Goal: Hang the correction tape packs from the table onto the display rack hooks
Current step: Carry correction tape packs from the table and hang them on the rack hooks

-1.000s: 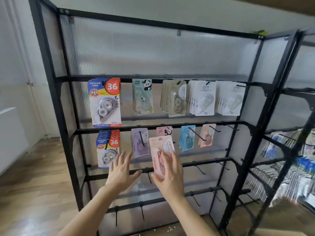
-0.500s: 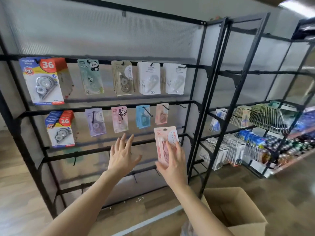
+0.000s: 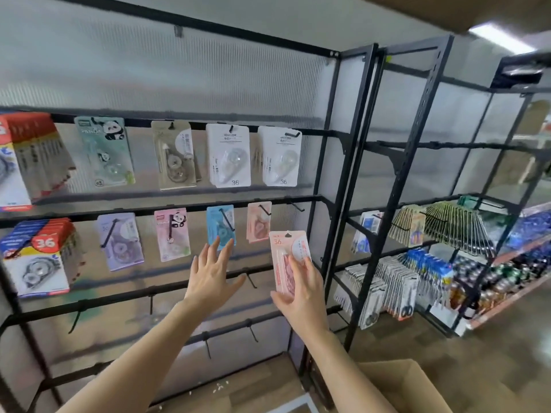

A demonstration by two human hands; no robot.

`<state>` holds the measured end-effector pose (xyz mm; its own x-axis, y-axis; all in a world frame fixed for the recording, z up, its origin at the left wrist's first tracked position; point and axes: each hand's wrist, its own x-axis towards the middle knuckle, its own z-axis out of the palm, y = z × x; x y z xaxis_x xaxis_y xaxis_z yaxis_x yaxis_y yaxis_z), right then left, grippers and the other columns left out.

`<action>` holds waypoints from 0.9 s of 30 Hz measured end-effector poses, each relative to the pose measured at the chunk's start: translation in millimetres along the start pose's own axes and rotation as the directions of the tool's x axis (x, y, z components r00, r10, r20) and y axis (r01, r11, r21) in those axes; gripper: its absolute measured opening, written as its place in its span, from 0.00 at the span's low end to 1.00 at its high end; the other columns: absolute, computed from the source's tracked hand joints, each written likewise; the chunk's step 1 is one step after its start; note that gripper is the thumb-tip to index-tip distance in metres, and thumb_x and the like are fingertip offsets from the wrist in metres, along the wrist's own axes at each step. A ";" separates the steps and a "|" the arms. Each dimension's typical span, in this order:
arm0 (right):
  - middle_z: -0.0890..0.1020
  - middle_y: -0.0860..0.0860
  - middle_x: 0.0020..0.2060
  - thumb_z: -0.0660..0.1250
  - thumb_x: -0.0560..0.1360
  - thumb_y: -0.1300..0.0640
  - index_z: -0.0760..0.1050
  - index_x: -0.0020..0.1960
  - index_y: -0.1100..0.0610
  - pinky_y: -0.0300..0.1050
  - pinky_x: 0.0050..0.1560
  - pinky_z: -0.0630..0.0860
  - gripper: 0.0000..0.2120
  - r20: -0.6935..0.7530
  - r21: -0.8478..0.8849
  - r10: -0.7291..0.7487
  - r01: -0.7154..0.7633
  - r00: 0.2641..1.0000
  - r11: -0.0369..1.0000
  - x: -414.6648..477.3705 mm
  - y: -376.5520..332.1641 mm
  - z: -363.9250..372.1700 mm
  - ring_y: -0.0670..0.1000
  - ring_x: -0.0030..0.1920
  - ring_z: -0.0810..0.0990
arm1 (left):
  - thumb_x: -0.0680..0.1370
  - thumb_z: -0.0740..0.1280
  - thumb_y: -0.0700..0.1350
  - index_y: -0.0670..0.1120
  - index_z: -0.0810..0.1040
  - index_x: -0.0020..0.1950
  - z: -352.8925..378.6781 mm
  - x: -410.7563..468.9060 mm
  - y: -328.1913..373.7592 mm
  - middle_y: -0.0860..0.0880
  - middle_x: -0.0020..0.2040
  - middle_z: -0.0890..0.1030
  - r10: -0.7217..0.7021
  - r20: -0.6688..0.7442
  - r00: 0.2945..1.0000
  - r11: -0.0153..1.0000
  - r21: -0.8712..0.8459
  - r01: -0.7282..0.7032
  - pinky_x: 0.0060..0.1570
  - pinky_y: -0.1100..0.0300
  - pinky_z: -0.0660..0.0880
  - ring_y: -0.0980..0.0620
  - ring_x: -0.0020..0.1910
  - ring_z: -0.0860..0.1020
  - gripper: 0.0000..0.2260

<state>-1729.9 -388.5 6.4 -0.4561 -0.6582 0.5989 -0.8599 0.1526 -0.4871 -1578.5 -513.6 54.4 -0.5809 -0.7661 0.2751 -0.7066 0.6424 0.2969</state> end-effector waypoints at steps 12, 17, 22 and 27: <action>0.64 0.59 0.72 0.70 0.69 0.45 0.56 0.73 0.47 0.59 0.65 0.70 0.37 0.084 0.011 -0.035 0.034 0.996 0.999 79.6 53.9 50.7 0.62 0.69 0.66 | 0.79 0.58 0.61 0.55 0.38 0.78 35.7 90.5 -0.4 0.48 0.79 0.40 -0.069 0.019 0.997 0.998 0.004 0.069 0.75 0.47 0.44 0.46 0.77 0.43 0.36; 0.63 0.58 0.71 0.72 0.69 0.48 0.59 0.73 0.49 0.59 0.61 0.75 0.38 0.078 0.064 -0.100 0.095 0.992 0.993 113.2 78.2 82.0 0.62 0.68 0.67 | 0.79 0.56 0.62 0.56 0.36 0.77 48.4 124.1 4.2 0.48 0.78 0.39 -0.146 0.047 0.988 0.988 0.062 0.143 0.74 0.48 0.42 0.46 0.77 0.42 0.36; 0.62 0.58 0.72 0.74 0.68 0.50 0.58 0.74 0.48 0.66 0.59 0.75 0.40 0.117 0.100 -0.143 0.131 0.983 0.986 142.0 99.0 115.1 0.64 0.69 0.66 | 0.79 0.55 0.63 0.55 0.35 0.77 58.9 158.9 5.3 0.48 0.79 0.40 -0.206 0.035 0.978 0.972 0.122 0.200 0.74 0.49 0.42 0.46 0.77 0.43 0.36; 0.65 0.59 0.72 0.70 0.68 0.45 0.59 0.74 0.50 0.64 0.58 0.76 0.38 0.121 0.112 -0.187 0.173 0.975 0.978 153.7 116.0 133.5 0.64 0.69 0.68 | 0.79 0.58 0.60 0.54 0.41 0.78 59.5 181.8 8.4 0.49 0.79 0.42 -0.200 -0.064 0.978 0.968 0.140 0.208 0.75 0.51 0.42 0.47 0.78 0.44 0.34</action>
<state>-1869.2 -570.4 -43.0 -0.2566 -0.7592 0.5982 -0.8947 -0.0474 -0.4441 -1714.1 -648.8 52.5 -0.4004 -0.8762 0.2682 -0.8613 0.4598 0.2162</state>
